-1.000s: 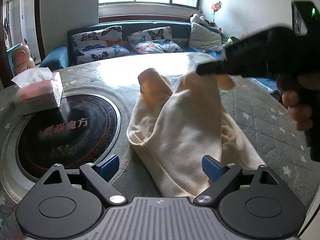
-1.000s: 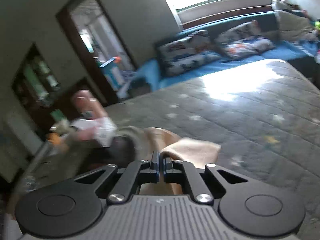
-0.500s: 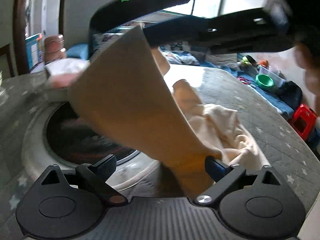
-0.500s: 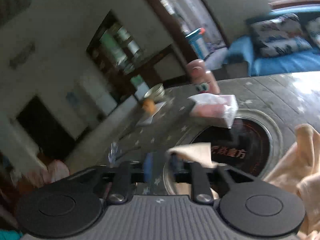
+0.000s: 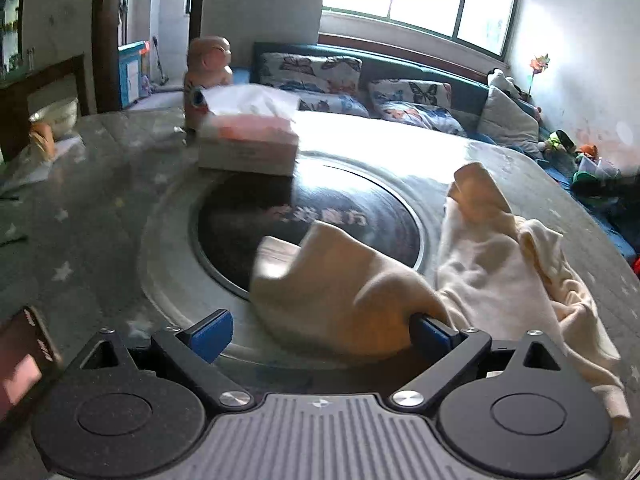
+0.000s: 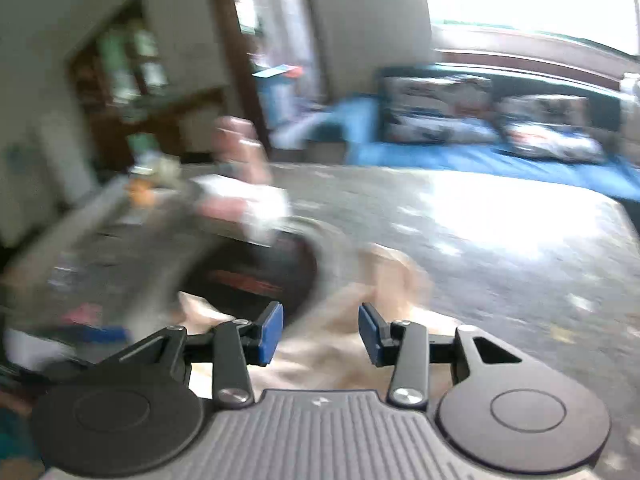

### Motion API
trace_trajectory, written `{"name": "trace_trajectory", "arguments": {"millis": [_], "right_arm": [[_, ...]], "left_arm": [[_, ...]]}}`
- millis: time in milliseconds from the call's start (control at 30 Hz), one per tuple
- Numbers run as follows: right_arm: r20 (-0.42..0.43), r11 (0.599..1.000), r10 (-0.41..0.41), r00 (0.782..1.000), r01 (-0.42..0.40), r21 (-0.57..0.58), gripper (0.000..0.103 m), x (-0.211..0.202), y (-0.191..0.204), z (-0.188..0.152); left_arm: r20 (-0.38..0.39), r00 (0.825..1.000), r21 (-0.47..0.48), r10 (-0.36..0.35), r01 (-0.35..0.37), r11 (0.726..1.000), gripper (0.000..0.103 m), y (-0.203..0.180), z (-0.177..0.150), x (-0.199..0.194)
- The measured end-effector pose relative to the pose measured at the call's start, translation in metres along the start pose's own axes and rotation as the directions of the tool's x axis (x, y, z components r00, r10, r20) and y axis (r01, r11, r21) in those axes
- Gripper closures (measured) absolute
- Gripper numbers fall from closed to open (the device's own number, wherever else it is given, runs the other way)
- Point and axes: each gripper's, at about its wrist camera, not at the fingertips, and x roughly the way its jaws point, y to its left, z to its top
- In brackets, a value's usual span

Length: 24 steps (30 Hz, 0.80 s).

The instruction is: Fold clothes

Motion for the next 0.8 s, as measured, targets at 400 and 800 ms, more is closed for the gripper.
{"name": "trace_trajectory", "arguments": {"millis": [400, 800], "right_arm": [[0.011, 0.967, -0.206, 0.978, 0.206, -0.149, 0.058, 0.051, 0.002, -0.041], [0.016, 0.886, -0.463, 0.886, 0.462, 0.035, 0.073, 0.031, -0.06, -0.06]], "left_arm": [[0.072, 0.997, 0.078, -0.033, 0.027, 0.997, 0.006, -0.034, 0.03, -0.014], [-0.082, 0.996, 0.172, 0.022, -0.008, 0.985, 0.006, -0.043, 0.011, 0.044]]}}
